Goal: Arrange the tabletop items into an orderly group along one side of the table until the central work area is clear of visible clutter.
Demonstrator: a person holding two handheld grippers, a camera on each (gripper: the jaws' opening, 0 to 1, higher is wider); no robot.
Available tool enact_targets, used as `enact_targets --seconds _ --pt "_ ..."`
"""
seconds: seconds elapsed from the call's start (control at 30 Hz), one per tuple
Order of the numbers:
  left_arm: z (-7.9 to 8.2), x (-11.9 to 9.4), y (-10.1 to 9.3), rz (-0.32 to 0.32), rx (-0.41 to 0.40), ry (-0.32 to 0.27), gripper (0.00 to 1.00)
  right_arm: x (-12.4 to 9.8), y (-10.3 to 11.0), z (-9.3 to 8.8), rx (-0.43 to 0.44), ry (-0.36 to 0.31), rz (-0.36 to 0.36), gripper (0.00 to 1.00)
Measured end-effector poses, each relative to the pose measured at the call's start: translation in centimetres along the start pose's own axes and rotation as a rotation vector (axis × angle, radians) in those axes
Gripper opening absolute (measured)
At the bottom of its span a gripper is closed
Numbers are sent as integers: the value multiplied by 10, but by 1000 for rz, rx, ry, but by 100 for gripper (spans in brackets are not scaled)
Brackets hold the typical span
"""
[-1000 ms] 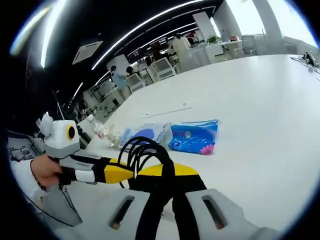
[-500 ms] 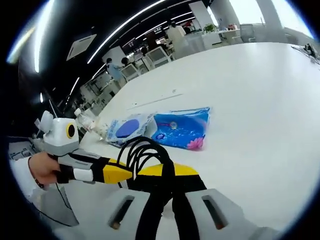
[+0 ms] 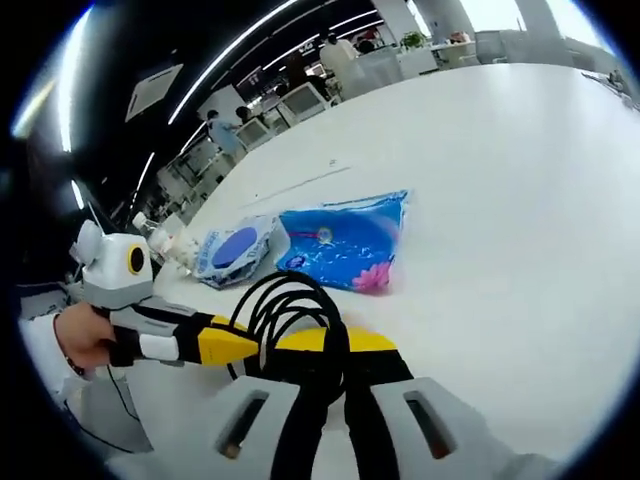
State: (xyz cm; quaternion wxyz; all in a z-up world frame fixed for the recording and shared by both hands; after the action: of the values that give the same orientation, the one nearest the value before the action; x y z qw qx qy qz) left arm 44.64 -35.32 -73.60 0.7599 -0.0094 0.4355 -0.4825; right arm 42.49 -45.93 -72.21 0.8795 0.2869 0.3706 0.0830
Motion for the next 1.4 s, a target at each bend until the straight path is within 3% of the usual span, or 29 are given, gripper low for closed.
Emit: enact_targets --seconds 0.57,0.97,1.4 --pt "-2 4 4 -3 -9 -9 8 6 -6 -5 -32 13 -18 3" --pt "-3 2 5 15 55 -15 12 4 -8 -6 -49 22 -29 9" --pt "-2 -3 5 28 124 -20 25 2 -11 0 -74 11 -35 19"
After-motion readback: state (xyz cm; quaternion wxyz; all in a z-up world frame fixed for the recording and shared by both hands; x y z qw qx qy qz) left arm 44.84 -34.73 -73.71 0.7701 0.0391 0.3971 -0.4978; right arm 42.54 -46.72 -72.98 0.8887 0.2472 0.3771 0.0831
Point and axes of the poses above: the point that each gripper's makers call its tool centre point, and the gripper's own axes: x roughly forward along the fingers, y roughly to its left, z roughly out of its top, the point moved 3 cm from there along -x, roughly backward along the fingers, and after that the axes turned 8 degrees about x, right-handed, at the moved point
